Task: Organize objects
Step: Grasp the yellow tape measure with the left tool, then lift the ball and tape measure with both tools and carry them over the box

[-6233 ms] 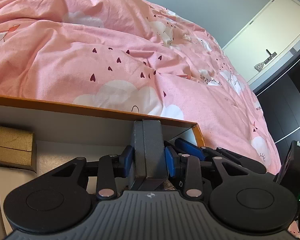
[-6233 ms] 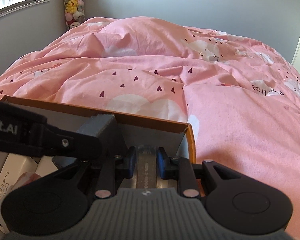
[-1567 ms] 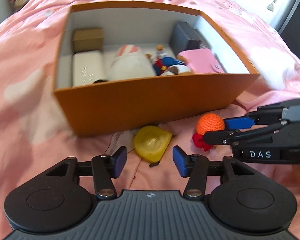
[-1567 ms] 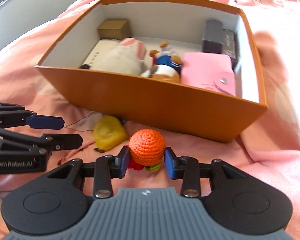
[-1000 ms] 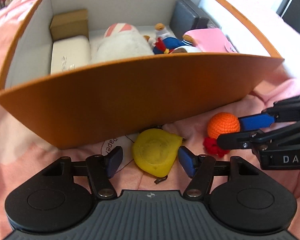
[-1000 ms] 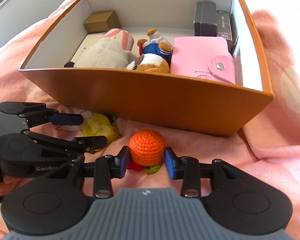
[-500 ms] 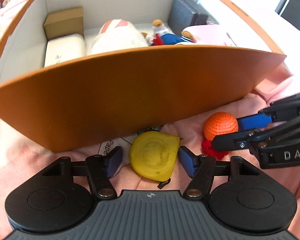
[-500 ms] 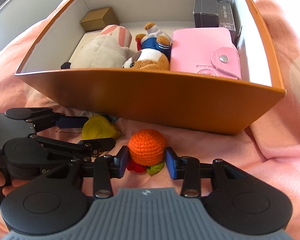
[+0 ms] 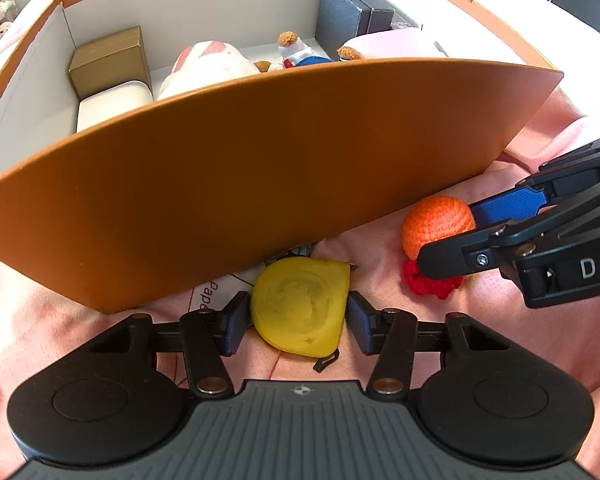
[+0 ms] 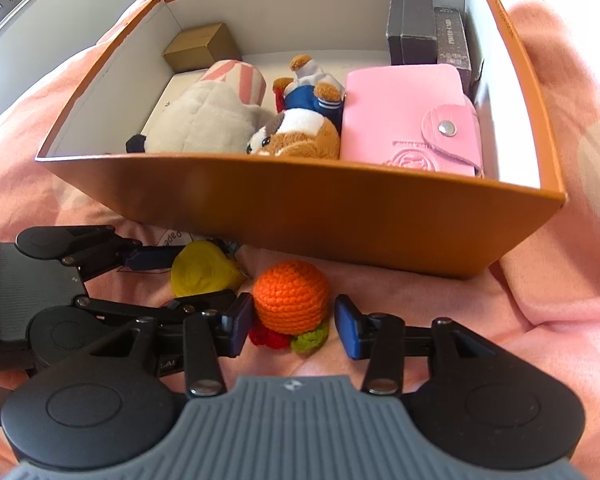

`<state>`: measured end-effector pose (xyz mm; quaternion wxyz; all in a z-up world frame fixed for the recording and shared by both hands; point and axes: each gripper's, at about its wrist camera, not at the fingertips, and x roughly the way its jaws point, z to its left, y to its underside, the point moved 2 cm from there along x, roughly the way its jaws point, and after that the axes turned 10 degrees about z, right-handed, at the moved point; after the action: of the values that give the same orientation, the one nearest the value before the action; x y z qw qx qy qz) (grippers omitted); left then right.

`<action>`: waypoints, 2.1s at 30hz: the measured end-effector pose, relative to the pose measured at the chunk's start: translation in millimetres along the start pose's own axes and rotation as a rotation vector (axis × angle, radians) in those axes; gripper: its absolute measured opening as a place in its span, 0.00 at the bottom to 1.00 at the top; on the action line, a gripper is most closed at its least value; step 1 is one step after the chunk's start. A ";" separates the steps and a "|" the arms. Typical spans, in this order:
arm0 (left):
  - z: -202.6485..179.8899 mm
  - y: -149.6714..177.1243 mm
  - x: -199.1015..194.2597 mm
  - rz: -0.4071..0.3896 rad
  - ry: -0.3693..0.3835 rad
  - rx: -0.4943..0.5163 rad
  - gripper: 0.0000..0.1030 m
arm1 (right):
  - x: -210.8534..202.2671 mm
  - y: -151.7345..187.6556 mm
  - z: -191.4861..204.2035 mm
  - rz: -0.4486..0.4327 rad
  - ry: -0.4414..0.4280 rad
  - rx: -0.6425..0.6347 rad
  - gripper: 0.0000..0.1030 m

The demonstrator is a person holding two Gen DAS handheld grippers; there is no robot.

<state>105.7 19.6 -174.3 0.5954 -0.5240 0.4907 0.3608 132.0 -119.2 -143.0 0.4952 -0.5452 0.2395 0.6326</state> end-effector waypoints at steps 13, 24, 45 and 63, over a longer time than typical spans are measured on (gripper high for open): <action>13.2 9.2 -39.9 -0.038 0.128 -0.125 0.57 | -13.0 2.0 9.0 -0.050 0.028 -0.040 0.41; 4.3 11.7 -102.9 -0.129 0.179 -0.151 0.57 | -78.0 20.6 33.9 -0.146 0.027 -0.160 0.41; 16.1 -65.0 -169.8 -0.359 0.131 -0.149 0.57 | -174.2 -27.3 46.4 -0.443 -0.011 -0.230 0.41; 55.0 -145.2 -100.9 -0.277 0.085 -0.127 0.57 | -104.5 -149.7 -21.4 -0.328 -0.073 -0.022 0.41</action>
<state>228.1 54.2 -39.7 0.5839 -0.6381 0.4146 0.2829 265.8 -116.3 -16.9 0.5940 -0.5591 0.1222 0.5653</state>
